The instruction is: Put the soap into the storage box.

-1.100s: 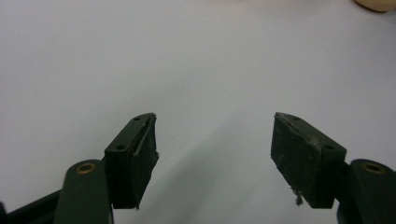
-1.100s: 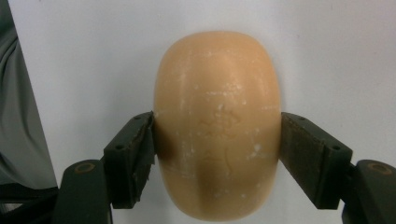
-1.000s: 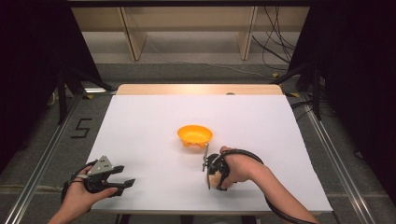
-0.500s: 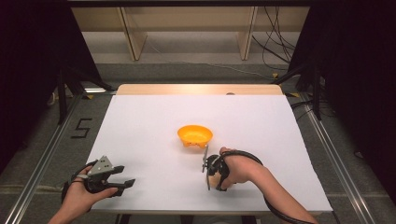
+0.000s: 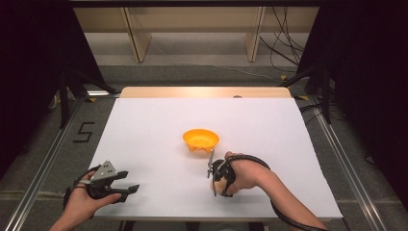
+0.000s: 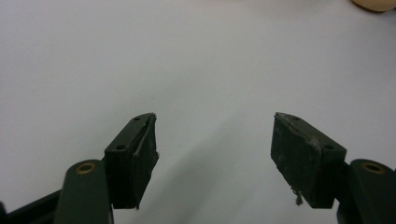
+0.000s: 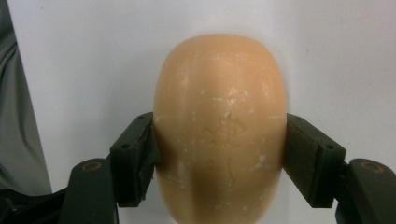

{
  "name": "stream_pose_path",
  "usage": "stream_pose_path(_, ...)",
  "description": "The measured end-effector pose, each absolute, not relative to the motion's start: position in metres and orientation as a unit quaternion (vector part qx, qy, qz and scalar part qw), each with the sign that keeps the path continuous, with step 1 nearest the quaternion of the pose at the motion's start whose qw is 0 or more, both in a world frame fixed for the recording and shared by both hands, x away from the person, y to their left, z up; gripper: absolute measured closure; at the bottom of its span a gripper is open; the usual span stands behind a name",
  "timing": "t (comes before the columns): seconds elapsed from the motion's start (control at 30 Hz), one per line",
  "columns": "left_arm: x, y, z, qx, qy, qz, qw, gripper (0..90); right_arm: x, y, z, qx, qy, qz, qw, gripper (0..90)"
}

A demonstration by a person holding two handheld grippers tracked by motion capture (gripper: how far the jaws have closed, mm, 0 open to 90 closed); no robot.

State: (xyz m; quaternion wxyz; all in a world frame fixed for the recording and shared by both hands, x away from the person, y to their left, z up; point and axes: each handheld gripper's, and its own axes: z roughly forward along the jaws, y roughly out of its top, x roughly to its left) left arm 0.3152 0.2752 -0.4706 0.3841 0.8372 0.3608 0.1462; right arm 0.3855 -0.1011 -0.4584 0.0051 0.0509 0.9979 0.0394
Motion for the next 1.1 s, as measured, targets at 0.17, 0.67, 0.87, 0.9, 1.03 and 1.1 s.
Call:
stream_pose_path(0.17,0.315,0.275,-0.471,0.837,0.361,0.146,0.384,31.2,0.384,-0.102,-0.458,0.047,0.998,0.051,0.004,33.4)
stream_pose_path(0.67,0.315,0.274,-0.471,0.832,0.364,0.143,0.393,31.2,0.383,-0.106,-0.449,0.057,0.997,0.050,0.011,33.5)
stream_pose_path(0.87,0.315,0.275,-0.471,0.837,0.362,0.146,0.384,31.2,0.382,-0.108,-0.445,0.070,0.997,0.041,0.011,33.5)
stream_pose_path(0.9,0.316,0.275,-0.470,0.838,0.362,0.145,0.381,31.2,0.383,-0.109,-0.445,0.064,0.996,0.055,0.017,33.6)
stream_pose_path(1.03,0.315,0.274,-0.471,0.833,0.364,0.143,0.392,31.2,0.384,-0.112,-0.442,0.063,0.996,0.057,0.023,33.6)
stream_pose_path(1.1,0.315,0.275,-0.470,0.838,0.360,0.146,0.384,31.2,0.382,-0.113,-0.440,0.088,0.995,0.050,0.021,33.6)
